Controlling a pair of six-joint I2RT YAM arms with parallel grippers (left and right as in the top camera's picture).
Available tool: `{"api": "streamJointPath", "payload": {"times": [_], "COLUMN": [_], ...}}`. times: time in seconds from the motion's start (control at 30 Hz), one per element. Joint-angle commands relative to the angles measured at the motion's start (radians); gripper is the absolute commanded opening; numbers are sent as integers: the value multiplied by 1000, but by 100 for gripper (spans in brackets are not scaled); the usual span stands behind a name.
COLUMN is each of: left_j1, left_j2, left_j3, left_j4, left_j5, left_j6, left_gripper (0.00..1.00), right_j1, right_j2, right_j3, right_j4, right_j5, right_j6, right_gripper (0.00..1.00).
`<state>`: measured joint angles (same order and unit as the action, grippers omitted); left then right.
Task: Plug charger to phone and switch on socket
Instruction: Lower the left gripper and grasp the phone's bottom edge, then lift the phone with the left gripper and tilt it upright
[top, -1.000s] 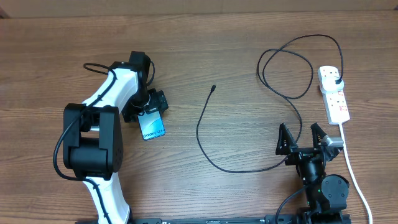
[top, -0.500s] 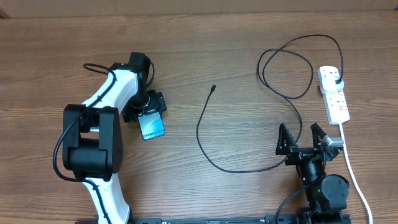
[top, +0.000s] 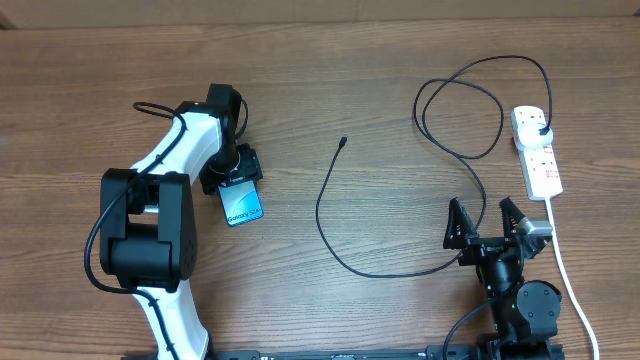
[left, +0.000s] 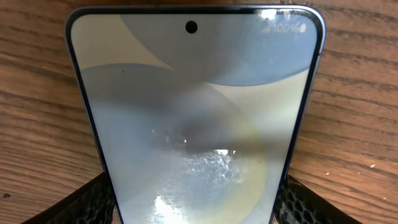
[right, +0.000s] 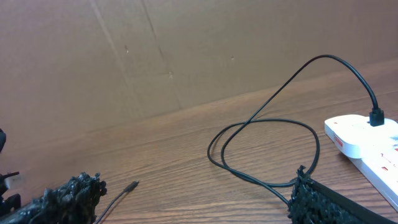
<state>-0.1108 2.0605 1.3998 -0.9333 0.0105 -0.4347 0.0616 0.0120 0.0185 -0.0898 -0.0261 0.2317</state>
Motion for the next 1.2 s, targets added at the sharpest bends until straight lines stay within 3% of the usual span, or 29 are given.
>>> {"api": "streamJointPath", "payload": {"times": [0.0,0.1,0.3,0.47,1.0,1.17], "left_j1": [6,6,4,4,4,6], "left_j2": [66,66,66,66,66,66], "left_j3": [-39,-22,-34,-71,-82,-49], "left_j4": [32,8,23,61,72,40], "left_j5": [42,41,58,88,140,140], "left_j6": [27,28,28,28,27,29], "left_gripper": [73,74,95,97,71,72], "right_j1": [8,8,8,8,8,8], "right_j2": [-8,-8,-8,-8,-8,-8], "right_j3": [-11,-11,-11,-11,-11,-11], "right_j4": [7,7,6,6,6,7], "right_j5": [-1,-1,-1,-1,-1,-1], "right_j6": [0,0,0,0,0,0], "right_gripper": [100,100,100,100,100,100]}}
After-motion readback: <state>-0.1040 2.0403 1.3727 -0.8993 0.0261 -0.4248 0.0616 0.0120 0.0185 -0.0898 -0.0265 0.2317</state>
